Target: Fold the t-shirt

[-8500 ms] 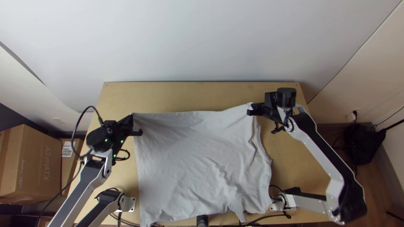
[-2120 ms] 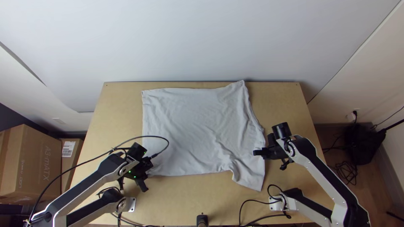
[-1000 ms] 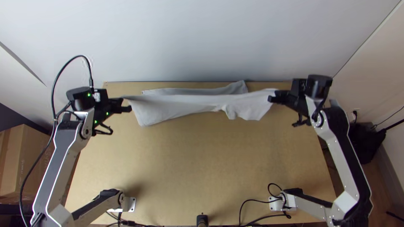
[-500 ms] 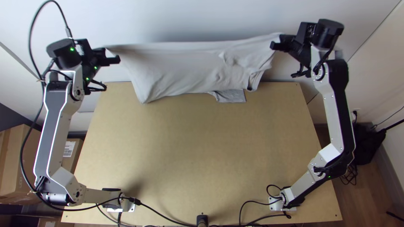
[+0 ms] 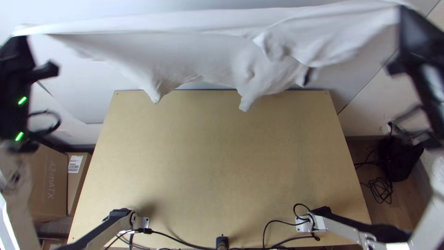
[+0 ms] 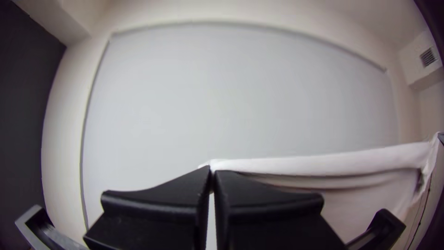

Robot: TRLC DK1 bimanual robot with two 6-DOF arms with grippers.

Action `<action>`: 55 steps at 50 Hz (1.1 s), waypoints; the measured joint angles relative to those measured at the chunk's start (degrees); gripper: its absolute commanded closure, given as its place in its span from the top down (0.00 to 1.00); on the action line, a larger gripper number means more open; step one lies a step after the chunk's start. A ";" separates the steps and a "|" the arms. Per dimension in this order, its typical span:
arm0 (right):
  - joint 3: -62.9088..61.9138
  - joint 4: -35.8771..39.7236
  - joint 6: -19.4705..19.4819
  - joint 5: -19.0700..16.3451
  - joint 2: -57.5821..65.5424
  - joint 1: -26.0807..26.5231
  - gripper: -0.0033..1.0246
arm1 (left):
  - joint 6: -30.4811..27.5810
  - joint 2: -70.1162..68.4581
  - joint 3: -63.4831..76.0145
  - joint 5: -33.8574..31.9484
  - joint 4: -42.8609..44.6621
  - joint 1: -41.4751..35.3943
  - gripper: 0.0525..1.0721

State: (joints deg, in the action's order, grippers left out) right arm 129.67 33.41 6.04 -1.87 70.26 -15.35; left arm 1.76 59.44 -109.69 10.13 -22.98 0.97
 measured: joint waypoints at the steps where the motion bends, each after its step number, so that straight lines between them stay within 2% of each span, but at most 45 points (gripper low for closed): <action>1: 0.02 0.02 0.39 -0.07 -2.08 -0.02 0.03 | 0.00 -1.90 0.20 0.00 0.00 0.00 0.02; 7: 0.17 0.22 2.40 -0.68 -11.69 0.15 0.03 | 0.07 -12.92 0.79 -0.46 -1.29 0.00 0.02; 12: 0.66 0.92 3.04 -2.16 -16.83 2.43 0.03 | 0.39 -20.17 0.83 -1.14 -3.78 0.00 0.02; 18: 0.74 4.48 4.09 -4.57 -19.12 5.77 0.03 | 0.87 -24.35 2.29 -1.51 -6.23 0.00 0.02; 24: -4.96 5.81 5.11 -5.05 -20.41 6.93 0.03 | 1.53 -25.51 8.90 -1.79 -7.65 -0.02 0.02; 31: -25.14 3.96 6.43 -4.55 -25.31 6.97 0.03 | 3.78 -28.79 26.05 -3.61 -8.37 -0.63 0.02; 43: -68.63 -7.17 7.69 -3.08 -34.99 3.96 0.03 | 6.03 -35.52 60.81 -6.78 -5.57 -3.30 0.02; 50: -86.20 -15.93 8.59 -3.04 -35.21 3.02 0.03 | 6.34 -32.61 74.07 -8.81 2.97 -3.96 0.02; 55: -91.65 -22.18 9.20 -2.75 -30.62 2.23 0.03 | 6.40 -26.23 77.50 -9.53 9.53 -4.42 0.02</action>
State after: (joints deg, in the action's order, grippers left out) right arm 38.02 11.22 15.25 -4.62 39.64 -13.13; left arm 8.16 33.21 -32.18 0.60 -13.45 -3.44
